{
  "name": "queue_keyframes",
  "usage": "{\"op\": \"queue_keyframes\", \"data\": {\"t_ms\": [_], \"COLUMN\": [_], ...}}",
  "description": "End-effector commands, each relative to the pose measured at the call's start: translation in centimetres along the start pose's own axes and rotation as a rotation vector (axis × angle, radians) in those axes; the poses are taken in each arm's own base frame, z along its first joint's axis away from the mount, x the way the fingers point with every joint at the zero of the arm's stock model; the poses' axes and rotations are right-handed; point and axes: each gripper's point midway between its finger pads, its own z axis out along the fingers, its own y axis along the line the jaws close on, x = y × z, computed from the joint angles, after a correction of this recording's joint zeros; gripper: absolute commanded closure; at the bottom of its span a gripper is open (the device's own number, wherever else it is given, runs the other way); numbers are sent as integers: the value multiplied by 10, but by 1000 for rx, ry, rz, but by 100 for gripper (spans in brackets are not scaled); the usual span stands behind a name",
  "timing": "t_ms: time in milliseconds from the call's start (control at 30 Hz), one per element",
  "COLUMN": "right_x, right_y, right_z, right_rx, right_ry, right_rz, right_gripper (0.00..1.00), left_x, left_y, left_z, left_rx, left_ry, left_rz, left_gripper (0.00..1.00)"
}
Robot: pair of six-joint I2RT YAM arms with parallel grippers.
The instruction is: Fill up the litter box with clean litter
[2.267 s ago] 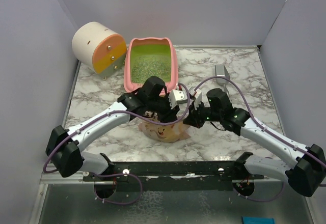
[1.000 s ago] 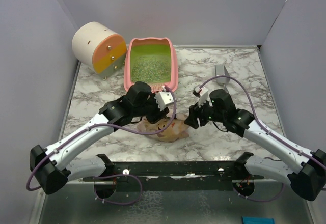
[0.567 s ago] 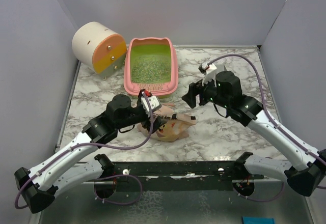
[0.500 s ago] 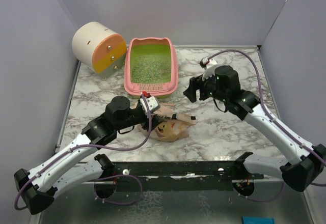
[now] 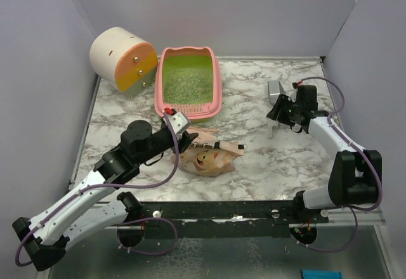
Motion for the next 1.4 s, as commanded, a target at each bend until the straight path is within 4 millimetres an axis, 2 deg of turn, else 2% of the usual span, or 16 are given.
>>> {"op": "queue_keyframes", "data": {"t_ms": [0,133,333,533,600,667,700,767,800,900,1000,1167,1200,1233,1367], "right_x": [4,25,58,74,81,86,89,92,93,88,67,31,27,27,38], "right_y": [-16,-26,-40,-54,-55,-50,-48,-44,-42,-34,-11,50,61,74,113], "right_z": [4,10,33,48,52,55,55,52,50,38,12,-53,-66,-80,-125], "right_rx": [-4,9,21,57,47,3,-11,-39,-50,-81,-171,-413,-456,-520,-776], "right_ry": [-46,-17,76,100,117,133,140,145,143,111,18,-161,-191,-204,-208], "right_rz": [106,117,124,111,110,98,98,95,90,71,20,-141,-177,-206,-297], "right_gripper": [49,49,51,52,61,91,98,99,99,99,99,99,99,99,99], "left_x": [-37,-35,-34,-40,-42,-43,-43,-42,-40,-34,-30,-41,-44,-49,-77], "left_y": [9,10,2,6,7,8,8,8,9,13,16,15,14,12,5], "left_z": [-2,9,20,17,16,17,17,20,22,29,36,50,52,54,53], "left_rx": [-33,-28,22,1,-5,-9,-9,-10,-15,-40,-63,-59,-46,-23,122], "left_ry": [-79,-46,-37,-38,-41,-40,-36,-23,-12,36,61,39,30,18,-92], "left_rz": [20,22,6,17,20,18,15,1,-9,-48,-94,-202,-231,-265,-372], "left_gripper": [52,51,51,51,51,48,46,36,34,33,33,29,21,17,17]}}
